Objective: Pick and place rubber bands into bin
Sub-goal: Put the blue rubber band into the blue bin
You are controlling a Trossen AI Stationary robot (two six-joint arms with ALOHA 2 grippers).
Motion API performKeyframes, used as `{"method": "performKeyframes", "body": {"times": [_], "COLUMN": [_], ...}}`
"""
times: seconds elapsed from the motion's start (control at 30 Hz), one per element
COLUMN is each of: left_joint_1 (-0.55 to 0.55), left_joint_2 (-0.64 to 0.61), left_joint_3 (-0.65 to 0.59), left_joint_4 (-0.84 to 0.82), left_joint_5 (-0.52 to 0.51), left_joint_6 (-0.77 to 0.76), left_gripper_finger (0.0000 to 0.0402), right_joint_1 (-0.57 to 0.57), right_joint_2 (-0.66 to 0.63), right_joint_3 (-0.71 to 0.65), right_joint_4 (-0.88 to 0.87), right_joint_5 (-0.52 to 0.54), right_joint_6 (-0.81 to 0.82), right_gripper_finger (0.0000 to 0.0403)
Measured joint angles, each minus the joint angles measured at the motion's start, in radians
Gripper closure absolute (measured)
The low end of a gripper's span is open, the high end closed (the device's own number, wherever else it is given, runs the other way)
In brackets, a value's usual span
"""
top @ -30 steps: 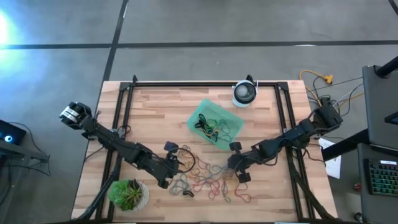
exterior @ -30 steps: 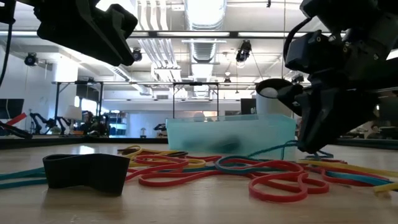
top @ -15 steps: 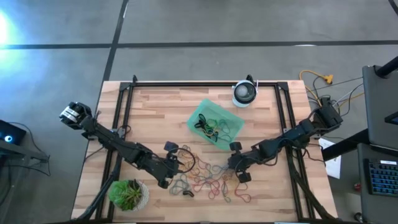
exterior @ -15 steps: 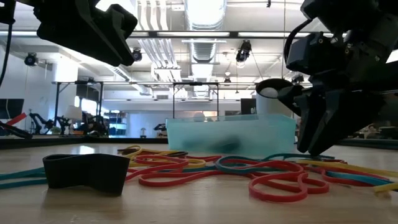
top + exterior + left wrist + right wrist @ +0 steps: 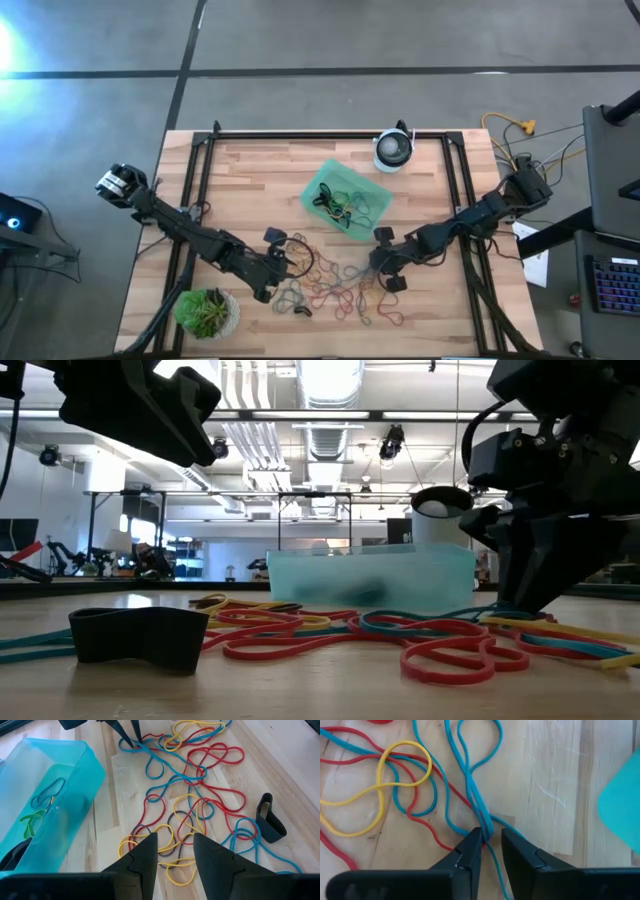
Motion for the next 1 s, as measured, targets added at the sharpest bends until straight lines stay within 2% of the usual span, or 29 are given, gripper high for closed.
{"method": "performKeyframes", "body": {"times": [0.33, 0.57, 1.0], "left_joint_1": [0.0, 0.0, 0.0], "left_joint_2": [0.0, 0.0, 0.0], "left_joint_3": [0.0, 0.0, 0.0], "left_joint_4": [-0.001, -0.003, -0.004], "left_joint_5": [0.0, 0.0, 0.0], "left_joint_6": [-0.001, -0.002, -0.002], "left_gripper_finger": [0.0291, 0.0291, 0.0291], "right_joint_1": [0.0, 0.0, -0.001], "right_joint_2": [-0.036, -0.086, -0.07], "right_joint_3": [-0.004, -0.01, -0.064], "right_joint_4": [0.013, -0.004, 0.056], "right_joint_5": [-0.003, -0.003, 0.026], "right_joint_6": [-0.048, -0.053, -0.041], "right_gripper_finger": [0.0318, 0.0328, 0.033]}}
